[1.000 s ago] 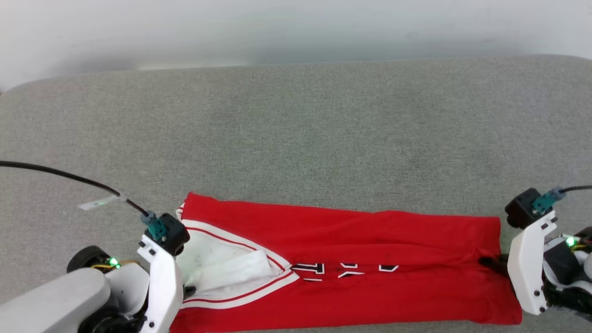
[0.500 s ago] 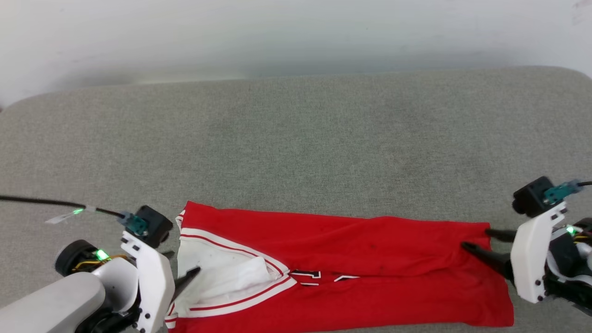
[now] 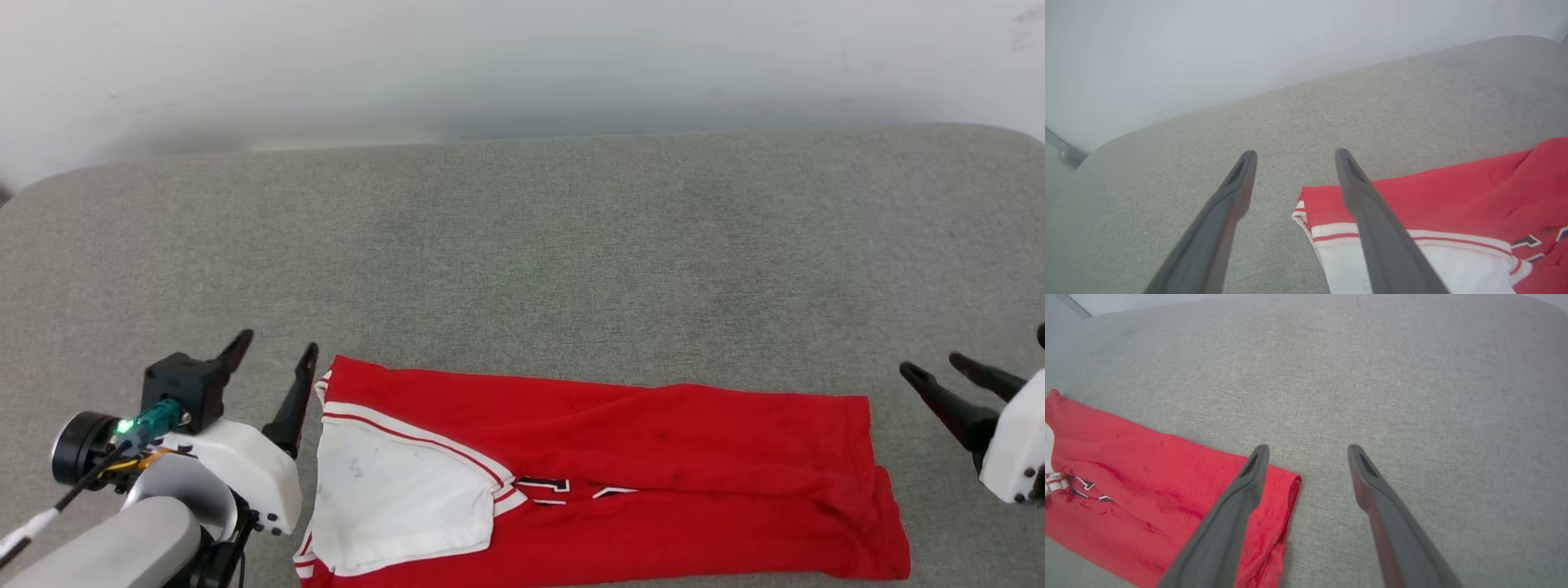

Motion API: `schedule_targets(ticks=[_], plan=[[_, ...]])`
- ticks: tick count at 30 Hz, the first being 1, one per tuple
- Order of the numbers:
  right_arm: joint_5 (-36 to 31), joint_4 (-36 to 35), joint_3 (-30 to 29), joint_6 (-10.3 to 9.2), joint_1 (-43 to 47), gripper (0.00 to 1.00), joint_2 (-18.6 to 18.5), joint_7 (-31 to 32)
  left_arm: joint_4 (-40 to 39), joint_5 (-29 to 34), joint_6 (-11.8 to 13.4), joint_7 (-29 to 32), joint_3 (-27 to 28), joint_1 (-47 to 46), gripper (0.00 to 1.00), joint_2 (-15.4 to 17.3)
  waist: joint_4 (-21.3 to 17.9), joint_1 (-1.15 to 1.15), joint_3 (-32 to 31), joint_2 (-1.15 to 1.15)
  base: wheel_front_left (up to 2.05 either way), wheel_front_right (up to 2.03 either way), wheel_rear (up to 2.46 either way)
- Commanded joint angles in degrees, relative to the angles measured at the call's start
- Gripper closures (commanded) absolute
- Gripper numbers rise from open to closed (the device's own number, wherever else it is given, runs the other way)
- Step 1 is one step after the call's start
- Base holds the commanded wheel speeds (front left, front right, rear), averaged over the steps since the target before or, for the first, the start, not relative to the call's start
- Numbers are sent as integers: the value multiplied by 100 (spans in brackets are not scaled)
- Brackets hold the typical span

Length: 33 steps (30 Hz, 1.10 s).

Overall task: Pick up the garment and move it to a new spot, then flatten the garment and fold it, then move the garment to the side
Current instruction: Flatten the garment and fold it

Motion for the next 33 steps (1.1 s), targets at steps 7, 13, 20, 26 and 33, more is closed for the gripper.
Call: schedule_targets(ticks=[7, 13, 20, 26, 33], plan=[[456, 312, -503, -3, 659, 0, 339, 198, -241, 959, 786, -119, 1394, 892, 0, -611, 94, 0, 93, 0, 0, 0, 0], [792, 386, -663, -3, 957, 0, 696, 527, -477, 2030, 861, -117, 2673, 1754, 0, -1359, 175, 0, 190, 0, 0, 0, 0], [1060, 512, -469, -3, 1228, 0, 1153, 1049, -594, 2995, 509, -118, 3738, 2502, 0, -2277, 268, 0, 216, 0, 0, 0, 0], [1395, 401, -313, -3, 1401, 0, 1474, 1421, -645, 3754, 114, -118, 4432, 3008, 0, -3081, 313, 0, 176, 0, 0, 0, 0], [1329, 423, -373, -3, 1271, 100, 1427, 1319, -585, 4472, -343, -118, 4980, 3441, 0, -3846, 361, 0, 66, 0, 0, 0, 0]])
